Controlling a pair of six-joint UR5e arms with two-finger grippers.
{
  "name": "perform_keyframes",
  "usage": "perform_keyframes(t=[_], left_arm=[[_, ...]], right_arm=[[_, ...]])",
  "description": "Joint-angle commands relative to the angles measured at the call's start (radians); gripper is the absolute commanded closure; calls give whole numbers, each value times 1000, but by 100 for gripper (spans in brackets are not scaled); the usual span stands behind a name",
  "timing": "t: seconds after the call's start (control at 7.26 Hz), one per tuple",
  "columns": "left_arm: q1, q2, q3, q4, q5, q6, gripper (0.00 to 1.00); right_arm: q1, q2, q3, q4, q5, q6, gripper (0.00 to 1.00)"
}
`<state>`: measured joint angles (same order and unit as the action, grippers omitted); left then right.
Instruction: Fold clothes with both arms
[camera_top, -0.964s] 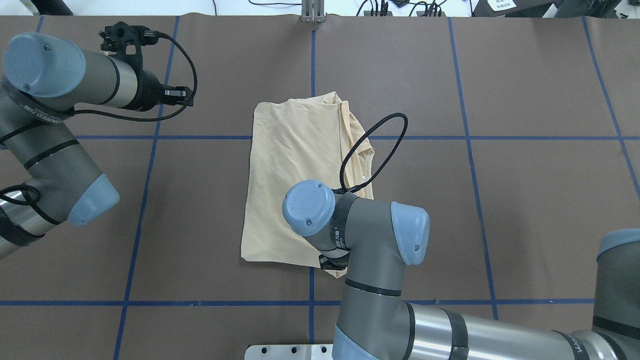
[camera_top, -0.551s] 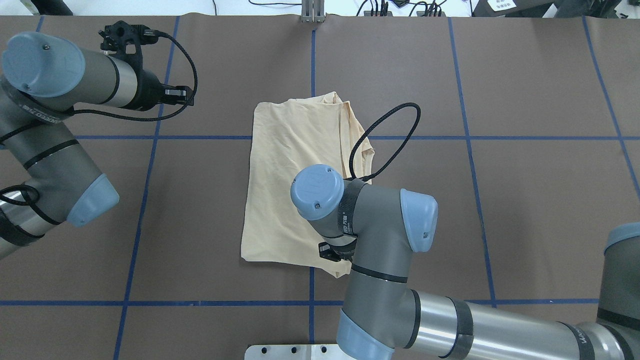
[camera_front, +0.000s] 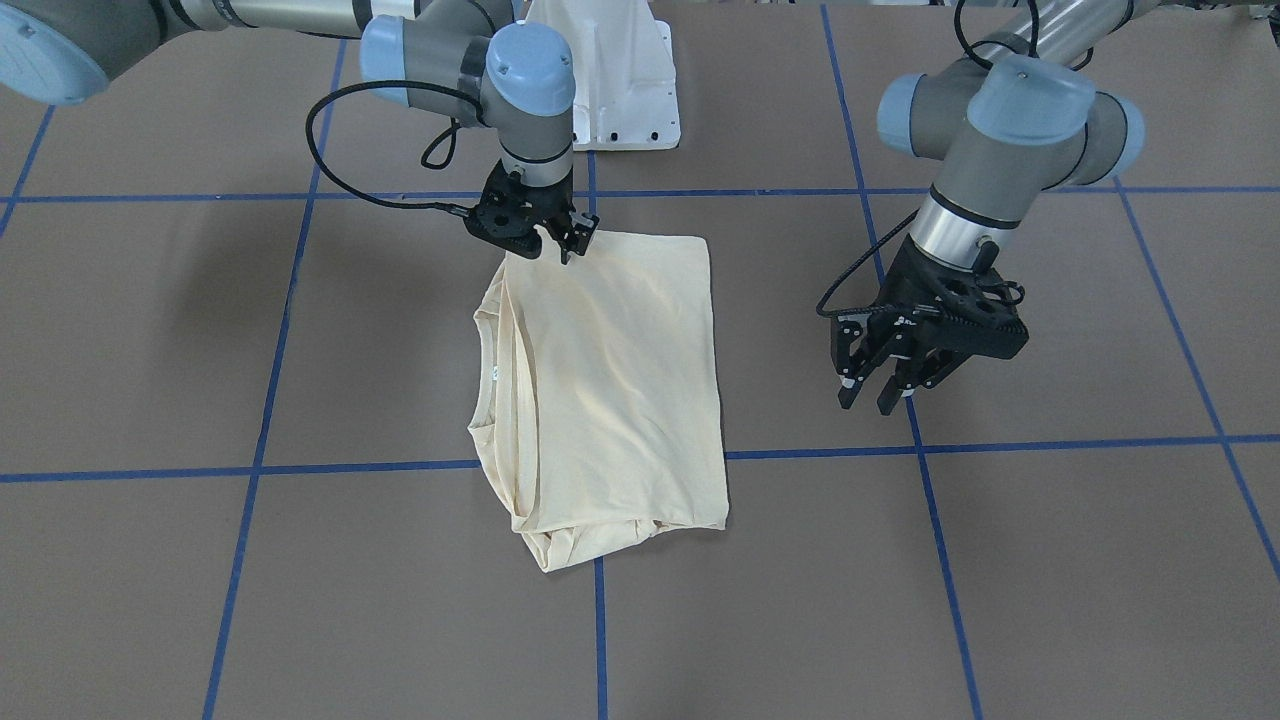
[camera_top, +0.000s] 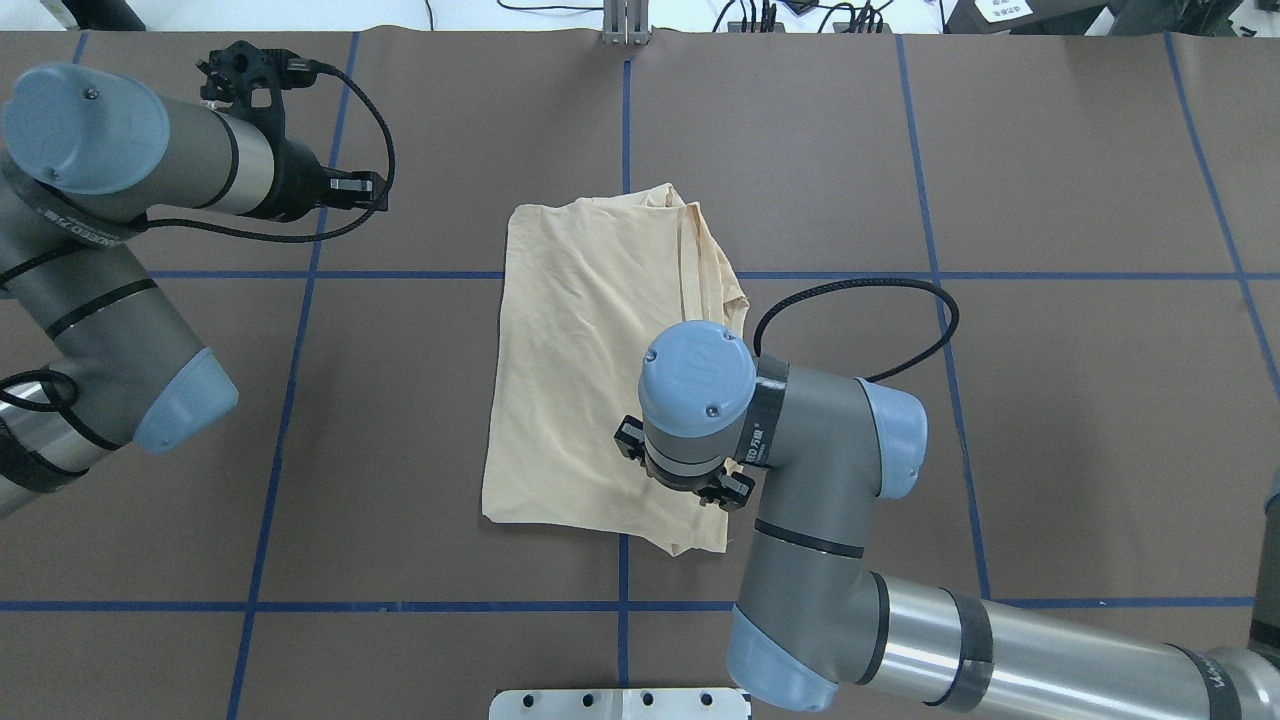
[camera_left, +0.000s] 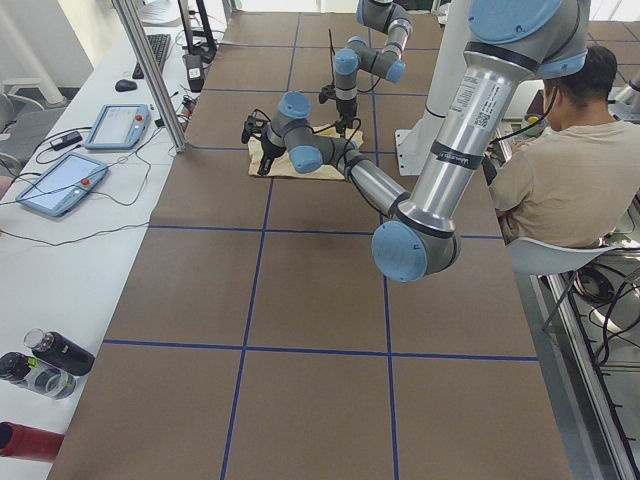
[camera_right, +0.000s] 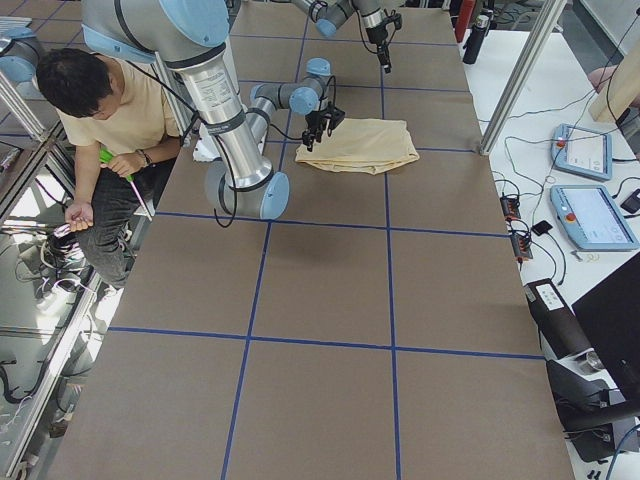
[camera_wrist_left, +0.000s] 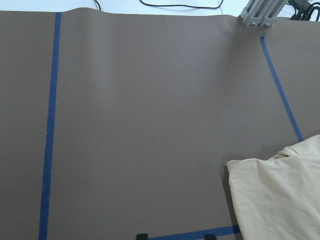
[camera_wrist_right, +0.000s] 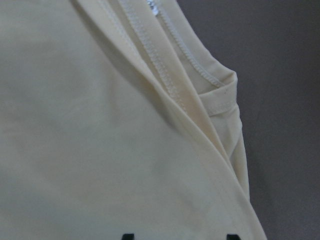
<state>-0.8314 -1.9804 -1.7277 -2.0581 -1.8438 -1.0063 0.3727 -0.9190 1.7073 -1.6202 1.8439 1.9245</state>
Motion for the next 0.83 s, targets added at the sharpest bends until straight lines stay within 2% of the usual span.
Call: perform_keyframes(t=[0.0, 0.28, 0.41, 0.55, 0.69], left_arm=[[0, 0, -6, 1, 0, 0, 52], [0, 2, -12, 3, 2, 0, 51], [0, 2, -13, 3, 2, -2, 51], [0, 2, -18, 12, 3, -2, 51], [0, 2, -21, 15, 3, 0, 51]], right_arm=[[0, -43, 29, 74, -60, 336, 31], [-30, -111, 127, 72, -174, 572, 33], [-64, -132, 156, 71, -216, 599, 30], [-93, -150, 175, 75, -297, 723, 29], [-115, -161, 178, 80, -348, 793, 24]])
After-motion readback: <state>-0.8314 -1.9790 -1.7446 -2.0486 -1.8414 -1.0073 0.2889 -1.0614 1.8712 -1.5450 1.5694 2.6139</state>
